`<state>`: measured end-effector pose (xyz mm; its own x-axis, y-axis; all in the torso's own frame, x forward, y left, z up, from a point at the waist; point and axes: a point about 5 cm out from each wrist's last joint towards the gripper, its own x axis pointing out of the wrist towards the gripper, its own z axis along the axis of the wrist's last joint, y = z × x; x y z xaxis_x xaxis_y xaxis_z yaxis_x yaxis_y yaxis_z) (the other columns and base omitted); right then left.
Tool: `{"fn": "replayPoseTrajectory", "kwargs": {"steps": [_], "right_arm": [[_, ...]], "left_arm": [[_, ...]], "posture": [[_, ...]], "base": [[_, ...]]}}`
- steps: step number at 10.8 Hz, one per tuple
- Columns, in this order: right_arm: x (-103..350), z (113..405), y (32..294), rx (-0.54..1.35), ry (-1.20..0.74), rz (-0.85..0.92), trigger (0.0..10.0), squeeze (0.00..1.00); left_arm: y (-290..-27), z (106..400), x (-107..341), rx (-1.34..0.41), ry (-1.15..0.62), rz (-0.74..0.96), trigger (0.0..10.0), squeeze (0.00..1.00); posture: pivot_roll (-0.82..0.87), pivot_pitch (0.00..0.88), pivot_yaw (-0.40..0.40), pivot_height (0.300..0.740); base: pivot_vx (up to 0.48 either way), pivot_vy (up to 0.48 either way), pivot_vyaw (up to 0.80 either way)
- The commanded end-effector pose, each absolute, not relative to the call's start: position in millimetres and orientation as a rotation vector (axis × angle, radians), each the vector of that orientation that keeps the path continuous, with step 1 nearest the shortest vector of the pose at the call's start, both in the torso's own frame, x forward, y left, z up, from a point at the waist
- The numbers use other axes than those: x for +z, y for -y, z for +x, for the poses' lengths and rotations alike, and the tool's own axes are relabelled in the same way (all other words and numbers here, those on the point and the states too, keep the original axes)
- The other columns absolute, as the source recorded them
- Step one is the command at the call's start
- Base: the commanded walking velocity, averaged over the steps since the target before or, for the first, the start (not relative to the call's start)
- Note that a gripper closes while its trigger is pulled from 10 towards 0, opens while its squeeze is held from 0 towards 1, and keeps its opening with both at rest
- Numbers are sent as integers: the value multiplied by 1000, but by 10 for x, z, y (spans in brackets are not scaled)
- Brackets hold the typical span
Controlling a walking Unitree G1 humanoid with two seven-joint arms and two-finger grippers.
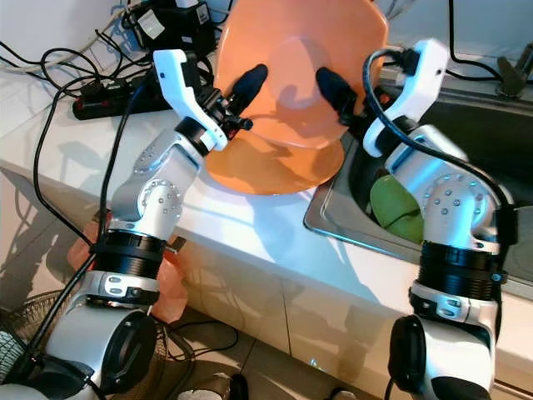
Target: Kitchen organization
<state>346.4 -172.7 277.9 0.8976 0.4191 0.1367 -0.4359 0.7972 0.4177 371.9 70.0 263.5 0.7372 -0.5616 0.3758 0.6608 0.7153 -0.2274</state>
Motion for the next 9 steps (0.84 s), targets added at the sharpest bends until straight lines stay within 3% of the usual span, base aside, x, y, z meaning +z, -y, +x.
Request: {"fn": "replayPoseTrajectory", "kwargs": {"steps": [1,2,3,7,8,9], "right_arm": [[2828,3471,1698,465,49,464,10000,0],[2826,3480,1699,461,42,470,10000,0],[2816,3481,1705,458,35,480,0,0],[2767,3468,1771,438,5,499,0,0],[2744,3455,1794,436,-5,508,0,0],[2731,3451,1803,433,-11,515,0,0]], "left_arm": [[-684,3685,2734,-713,331,-342,0,0],[-692,3679,2739,-710,334,-340,0,0],[-707,3680,2744,-704,339,-334,0,0],[-771,3709,2755,-678,343,-321,0,0],[-776,3719,2745,-666,337,-300,8667,0],[-769,3725,2733,-665,332,-285,10000,0]], "posture": [[73,100,113,740],[73,100,113,740],[72,99,114,740],[71,94,113,740],[71,93,115,740],[70,92,115,740]], "base": [[0,0,0],[0,0,0],[0,0,0],[0,0,0],[0,0,0],[0,0,0]]}}
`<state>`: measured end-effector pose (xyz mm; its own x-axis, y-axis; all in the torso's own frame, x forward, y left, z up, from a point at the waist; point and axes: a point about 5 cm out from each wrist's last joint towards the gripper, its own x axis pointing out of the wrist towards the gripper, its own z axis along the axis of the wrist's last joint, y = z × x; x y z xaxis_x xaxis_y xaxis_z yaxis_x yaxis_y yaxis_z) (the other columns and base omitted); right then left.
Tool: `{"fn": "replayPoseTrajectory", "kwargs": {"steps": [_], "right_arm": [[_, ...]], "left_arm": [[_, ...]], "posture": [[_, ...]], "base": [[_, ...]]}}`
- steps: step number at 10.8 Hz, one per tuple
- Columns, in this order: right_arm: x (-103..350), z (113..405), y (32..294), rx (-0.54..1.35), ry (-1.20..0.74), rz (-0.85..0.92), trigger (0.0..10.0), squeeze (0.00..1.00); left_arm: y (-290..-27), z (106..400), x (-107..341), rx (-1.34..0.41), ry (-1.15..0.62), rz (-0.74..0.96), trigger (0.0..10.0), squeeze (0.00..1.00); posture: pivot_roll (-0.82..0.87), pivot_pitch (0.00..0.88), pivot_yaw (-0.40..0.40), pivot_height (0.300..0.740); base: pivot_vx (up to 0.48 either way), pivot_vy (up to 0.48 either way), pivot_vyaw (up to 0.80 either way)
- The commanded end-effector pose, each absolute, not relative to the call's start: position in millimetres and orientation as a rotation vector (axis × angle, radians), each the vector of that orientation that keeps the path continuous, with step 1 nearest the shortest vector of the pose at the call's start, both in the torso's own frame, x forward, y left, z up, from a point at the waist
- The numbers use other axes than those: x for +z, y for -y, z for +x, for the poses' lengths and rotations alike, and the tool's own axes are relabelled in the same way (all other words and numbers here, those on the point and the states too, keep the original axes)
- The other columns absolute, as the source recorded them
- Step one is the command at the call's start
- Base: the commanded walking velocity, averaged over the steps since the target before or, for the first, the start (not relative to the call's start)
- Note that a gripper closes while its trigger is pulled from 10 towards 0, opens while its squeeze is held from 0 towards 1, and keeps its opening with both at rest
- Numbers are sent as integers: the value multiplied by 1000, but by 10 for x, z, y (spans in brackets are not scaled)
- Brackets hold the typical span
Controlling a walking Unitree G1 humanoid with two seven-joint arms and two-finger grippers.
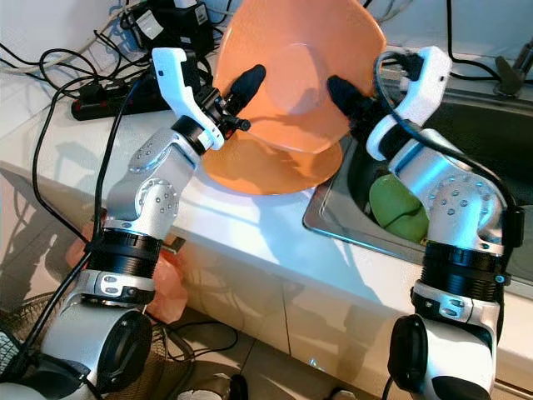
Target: Kitchen organization
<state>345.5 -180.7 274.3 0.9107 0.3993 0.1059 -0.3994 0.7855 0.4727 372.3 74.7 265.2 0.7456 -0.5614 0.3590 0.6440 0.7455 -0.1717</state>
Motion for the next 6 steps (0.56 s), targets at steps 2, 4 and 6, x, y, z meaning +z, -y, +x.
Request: {"fn": "replayPoseTrajectory", "kwargs": {"steps": [2,4,6], "right_arm": [[2716,3442,1813,437,-26,529,0,0],[2661,3435,1815,440,-62,547,0,0],[2624,3430,1807,441,-83,561,0,0]], "left_arm": [[-800,3745,2733,-654,335,-259,10000,0],[-856,3767,2744,-639,338,-242,10000,0],[-830,3757,2730,-652,336,-233,10000,0]], "posture": [[68,93,114,740],[70,95,116,740],[71,96,117,740]], "base": [[0,0,0],[0,0,0],[0,0,0]]}}
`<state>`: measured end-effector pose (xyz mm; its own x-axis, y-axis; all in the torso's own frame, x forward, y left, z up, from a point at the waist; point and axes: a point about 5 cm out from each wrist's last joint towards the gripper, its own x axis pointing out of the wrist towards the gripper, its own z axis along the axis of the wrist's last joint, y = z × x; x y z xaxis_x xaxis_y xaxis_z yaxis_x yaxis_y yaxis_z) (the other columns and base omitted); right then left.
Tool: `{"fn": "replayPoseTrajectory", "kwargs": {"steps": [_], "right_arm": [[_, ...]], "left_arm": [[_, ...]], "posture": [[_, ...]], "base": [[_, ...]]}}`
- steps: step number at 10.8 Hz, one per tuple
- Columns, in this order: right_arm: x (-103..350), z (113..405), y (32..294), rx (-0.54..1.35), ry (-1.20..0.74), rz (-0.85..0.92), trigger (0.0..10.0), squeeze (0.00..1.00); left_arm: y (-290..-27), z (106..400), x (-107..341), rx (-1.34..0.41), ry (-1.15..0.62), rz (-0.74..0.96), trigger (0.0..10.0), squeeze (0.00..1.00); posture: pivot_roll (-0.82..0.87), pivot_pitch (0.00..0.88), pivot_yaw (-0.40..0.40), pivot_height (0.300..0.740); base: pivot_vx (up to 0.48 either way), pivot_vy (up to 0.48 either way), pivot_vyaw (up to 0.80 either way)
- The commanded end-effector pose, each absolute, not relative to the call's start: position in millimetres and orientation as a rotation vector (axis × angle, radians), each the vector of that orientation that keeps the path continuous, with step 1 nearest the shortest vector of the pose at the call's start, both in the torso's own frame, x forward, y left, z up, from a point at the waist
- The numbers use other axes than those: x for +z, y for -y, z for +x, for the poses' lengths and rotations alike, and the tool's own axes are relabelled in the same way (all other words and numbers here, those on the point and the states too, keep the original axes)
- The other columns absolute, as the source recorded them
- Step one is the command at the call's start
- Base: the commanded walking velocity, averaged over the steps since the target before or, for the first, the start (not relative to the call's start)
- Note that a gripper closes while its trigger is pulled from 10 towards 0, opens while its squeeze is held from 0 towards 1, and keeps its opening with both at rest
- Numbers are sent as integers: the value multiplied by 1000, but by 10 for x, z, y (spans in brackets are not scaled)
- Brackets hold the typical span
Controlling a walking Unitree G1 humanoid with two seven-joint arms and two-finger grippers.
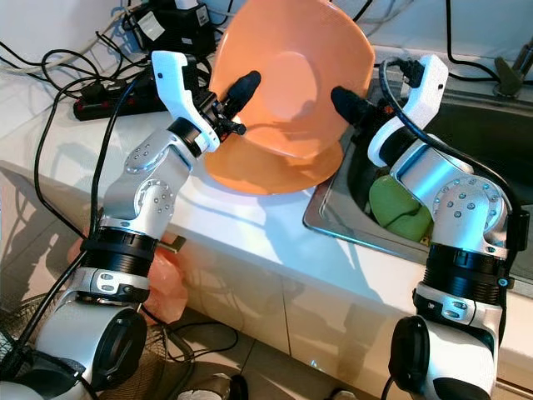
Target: Kitchen organization
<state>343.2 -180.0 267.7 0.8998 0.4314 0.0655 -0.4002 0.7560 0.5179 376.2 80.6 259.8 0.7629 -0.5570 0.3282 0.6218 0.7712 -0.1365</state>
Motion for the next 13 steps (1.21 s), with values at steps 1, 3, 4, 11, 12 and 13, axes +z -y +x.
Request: {"fn": "replayPoseTrajectory", "kwargs": {"steps": [1,3,4,11,12,13], "right_arm": [[2611,3432,1805,442,-90,567,0,0],[2580,3425,1801,450,-107,572,0,0],[2563,3428,1802,452,-120,570,0,0],[2584,3536,1945,261,-37,627,0,0],[2594,3556,2002,211,-14,639,0,0],[2589,3567,2048,177,0,657,0,0]], "left_arm": [[-813,3758,2725,-659,335,-234,10000,0],[-791,3756,2724,-665,333,-242,10000,0],[-777,3749,2713,-671,324,-260,10000,263],[-612,3582,2610,-860,252,-271,10000,1000],[-606,3544,2601,-882,245,-256,10000,1000],[-607,3534,2561,-881,236,-247,10000,1000]], "posture": [[72,96,117,740],[72,96,115,740],[73,97,112,740],[77,102,108,740],[78,107,108,740],[78,106,109,740]], "base": [[0,0,0],[0,0,0],[0,0,0],[0,0,0],[0,0,0],[0,0,0]]}}
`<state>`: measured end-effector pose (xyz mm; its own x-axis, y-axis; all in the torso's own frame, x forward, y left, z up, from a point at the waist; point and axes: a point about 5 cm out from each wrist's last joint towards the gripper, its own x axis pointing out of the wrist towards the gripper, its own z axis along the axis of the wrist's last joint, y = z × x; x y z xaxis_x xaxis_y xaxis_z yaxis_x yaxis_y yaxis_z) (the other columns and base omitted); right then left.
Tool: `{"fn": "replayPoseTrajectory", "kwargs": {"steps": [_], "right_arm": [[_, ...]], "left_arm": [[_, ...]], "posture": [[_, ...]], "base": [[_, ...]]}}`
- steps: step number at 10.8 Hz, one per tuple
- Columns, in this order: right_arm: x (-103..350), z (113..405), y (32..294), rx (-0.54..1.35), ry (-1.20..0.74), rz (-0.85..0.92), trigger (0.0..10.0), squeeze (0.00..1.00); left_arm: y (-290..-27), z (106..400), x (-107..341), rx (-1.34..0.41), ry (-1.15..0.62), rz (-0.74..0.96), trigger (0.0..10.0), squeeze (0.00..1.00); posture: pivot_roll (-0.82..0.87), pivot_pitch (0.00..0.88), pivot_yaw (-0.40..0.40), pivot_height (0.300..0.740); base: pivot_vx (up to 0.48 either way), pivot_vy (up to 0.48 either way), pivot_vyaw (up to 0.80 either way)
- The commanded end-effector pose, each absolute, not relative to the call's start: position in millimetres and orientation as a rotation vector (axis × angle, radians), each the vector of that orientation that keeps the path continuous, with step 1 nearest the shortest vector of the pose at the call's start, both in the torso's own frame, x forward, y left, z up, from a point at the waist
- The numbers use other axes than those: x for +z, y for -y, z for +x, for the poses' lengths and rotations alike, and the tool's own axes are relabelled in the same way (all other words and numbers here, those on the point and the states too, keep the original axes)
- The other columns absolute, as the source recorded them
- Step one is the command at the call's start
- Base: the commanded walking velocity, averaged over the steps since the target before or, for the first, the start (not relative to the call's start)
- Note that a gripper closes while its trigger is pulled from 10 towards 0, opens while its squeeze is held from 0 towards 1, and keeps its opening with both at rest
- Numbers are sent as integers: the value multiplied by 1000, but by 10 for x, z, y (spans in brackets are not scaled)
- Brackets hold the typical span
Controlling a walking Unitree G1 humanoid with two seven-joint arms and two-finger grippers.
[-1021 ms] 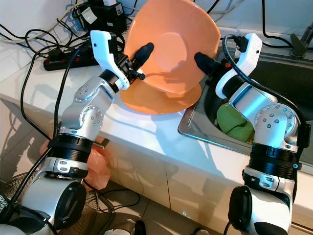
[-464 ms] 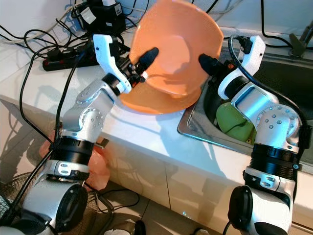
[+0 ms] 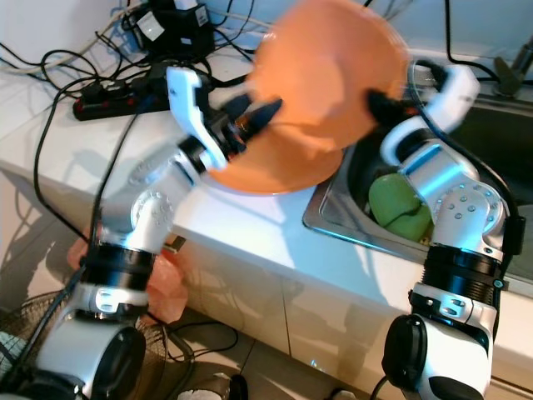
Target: Kitchen organization
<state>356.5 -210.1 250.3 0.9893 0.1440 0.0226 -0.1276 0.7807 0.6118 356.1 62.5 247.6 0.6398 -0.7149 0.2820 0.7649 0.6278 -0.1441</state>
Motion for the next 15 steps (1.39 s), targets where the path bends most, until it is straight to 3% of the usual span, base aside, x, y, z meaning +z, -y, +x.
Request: {"fn": "replayPoseTrajectory", "kwargs": {"steps": [1,7,10,15], "right_arm": [[2582,3593,2146,96,23,669,0,0],[2422,3571,2753,-323,99,663,0,0],[2159,3478,3067,-541,-22,471,0,0],[1844,3484,3083,-593,-127,423,0,0]], "left_arm": [[-600,3520,2531,-889,225,-249,10000,1000],[-614,3367,2386,-997,148,-147,10000,1000],[-608,3318,2324,-1033,102,-60,10000,1000],[-601,3330,2163,-1027,-7,17,10000,1000]], "posture": [[77,104,106,740],[79,101,109,740],[84,97,109,740],[91,89,117,740]], "base": [[0,0,0],[0,0,0],[0,0,0],[0,0,0]]}}
